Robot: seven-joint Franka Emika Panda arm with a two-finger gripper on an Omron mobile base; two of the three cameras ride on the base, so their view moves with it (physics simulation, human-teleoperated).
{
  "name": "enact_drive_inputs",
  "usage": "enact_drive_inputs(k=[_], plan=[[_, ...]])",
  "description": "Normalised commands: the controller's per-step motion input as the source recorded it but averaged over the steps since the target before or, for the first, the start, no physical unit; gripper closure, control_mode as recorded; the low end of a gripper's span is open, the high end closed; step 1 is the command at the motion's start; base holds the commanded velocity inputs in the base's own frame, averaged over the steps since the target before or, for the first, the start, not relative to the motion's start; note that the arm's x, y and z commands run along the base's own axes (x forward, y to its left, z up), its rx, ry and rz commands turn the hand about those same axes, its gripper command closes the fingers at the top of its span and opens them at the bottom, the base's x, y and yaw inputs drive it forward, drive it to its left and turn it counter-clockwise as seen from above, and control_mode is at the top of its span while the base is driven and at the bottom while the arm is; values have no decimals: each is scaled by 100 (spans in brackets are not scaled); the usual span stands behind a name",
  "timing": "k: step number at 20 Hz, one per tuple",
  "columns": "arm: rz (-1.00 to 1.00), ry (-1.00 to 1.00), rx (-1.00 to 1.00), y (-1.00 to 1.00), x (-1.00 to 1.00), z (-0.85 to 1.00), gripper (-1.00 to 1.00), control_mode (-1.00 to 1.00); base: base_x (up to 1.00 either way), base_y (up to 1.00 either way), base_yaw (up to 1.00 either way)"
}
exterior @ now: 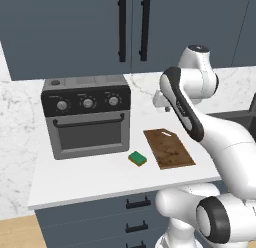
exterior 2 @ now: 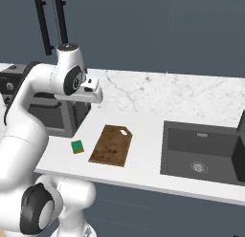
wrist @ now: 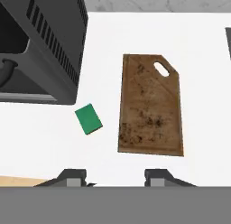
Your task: Pick up the sponge from the counter and clean the cutting board by briefly scrubbing or pressing down on the cutting board. Once finished, release the sponge.
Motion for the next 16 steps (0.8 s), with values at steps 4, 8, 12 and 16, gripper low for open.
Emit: enact_drive_inputs(k=[4, 8, 12, 16], plan=[[7, 4, -1, 16, 10, -39, -100, -100, 0, 0, 0], [19, 8, 0, 36, 20, -68, -100, -100, 0, 0, 0], [40, 7, 5, 38, 25, -60, -100, -100, 0, 0, 0], [16, 3, -3, 60, 6, -47, -100, -100, 0, 0, 0]])
